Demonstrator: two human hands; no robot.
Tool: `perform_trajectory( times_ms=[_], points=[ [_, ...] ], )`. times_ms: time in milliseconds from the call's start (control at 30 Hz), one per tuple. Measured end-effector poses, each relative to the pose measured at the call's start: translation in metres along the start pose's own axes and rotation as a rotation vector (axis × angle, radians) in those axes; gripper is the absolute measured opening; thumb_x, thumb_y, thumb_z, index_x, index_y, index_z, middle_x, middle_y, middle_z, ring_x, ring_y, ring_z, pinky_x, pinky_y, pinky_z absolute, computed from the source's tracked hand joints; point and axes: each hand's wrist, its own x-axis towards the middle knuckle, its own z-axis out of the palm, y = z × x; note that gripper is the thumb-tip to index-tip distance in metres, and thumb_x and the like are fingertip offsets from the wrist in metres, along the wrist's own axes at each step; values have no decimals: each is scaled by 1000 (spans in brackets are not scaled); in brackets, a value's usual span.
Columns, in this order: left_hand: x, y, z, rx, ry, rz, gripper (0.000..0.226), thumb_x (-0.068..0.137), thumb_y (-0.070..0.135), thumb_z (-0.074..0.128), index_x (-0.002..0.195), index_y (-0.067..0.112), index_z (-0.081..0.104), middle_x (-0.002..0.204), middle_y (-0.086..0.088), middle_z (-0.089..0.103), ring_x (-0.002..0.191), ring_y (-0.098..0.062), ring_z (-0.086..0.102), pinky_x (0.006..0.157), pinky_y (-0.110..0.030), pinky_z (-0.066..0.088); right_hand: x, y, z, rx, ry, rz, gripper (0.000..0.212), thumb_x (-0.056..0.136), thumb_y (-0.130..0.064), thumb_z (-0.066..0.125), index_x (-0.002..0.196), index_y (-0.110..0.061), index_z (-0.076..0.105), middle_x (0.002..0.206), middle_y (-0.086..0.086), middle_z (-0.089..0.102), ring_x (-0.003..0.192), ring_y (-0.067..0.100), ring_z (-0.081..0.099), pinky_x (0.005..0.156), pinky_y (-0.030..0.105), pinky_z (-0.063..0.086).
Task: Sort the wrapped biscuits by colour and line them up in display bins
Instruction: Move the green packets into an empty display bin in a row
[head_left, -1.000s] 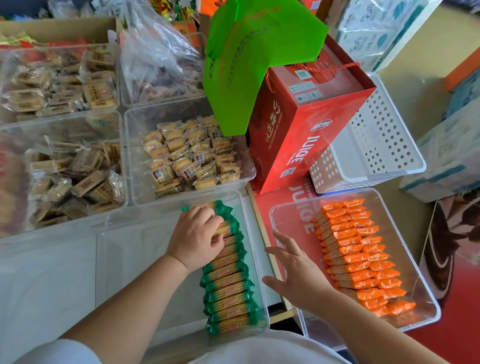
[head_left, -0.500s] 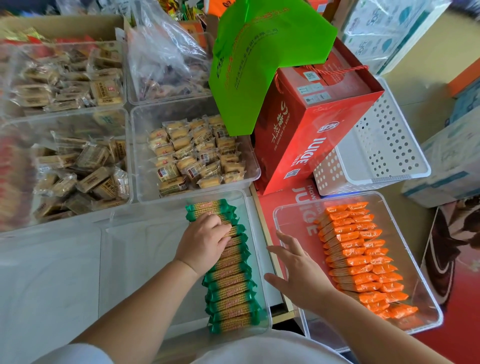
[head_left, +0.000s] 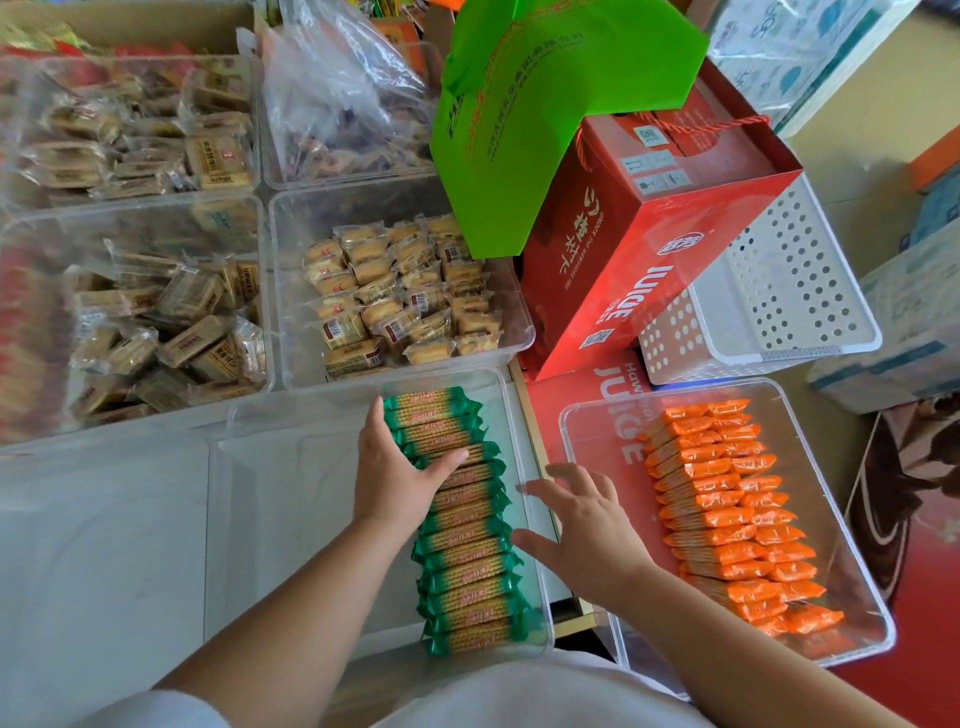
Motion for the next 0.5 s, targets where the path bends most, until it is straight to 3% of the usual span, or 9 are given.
perform_trajectory(
  times_ms=[233, 367, 500],
  points=[
    [5, 1, 9, -161, -40, -67, 115, 71, 41, 89, 155, 31, 11, 149, -3, 37, 132, -22, 46, 97, -40, 48, 1, -3, 0, 13, -4, 3, 60, 90, -70, 52, 145, -48, 43, 154, -16, 31, 140, 20, 20, 116, 45, 30],
    [3, 3, 17, -335, -97, -168, 106, 85, 45, 77, 154, 44, -3, 157, -1, 32, 137, -25, 46, 104, -51, 49, 1, -3, 2, 20, 5, 6, 60, 90, -70, 52, 145, -48, 44, 152, -18, 34, 139, 19, 21, 115, 46, 31],
    [5, 5, 21, -323, -145, -176, 98, 89, 37, 74, 155, 44, 1, 151, 0, 41, 126, -24, 55, 91, -41, 55, 5, -1, -1, 28, -6, -26, 59, 89, -67, 56, 143, -47, 48, 148, -23, 38, 133, 17, 25, 112, 40, 32]
  ],
)
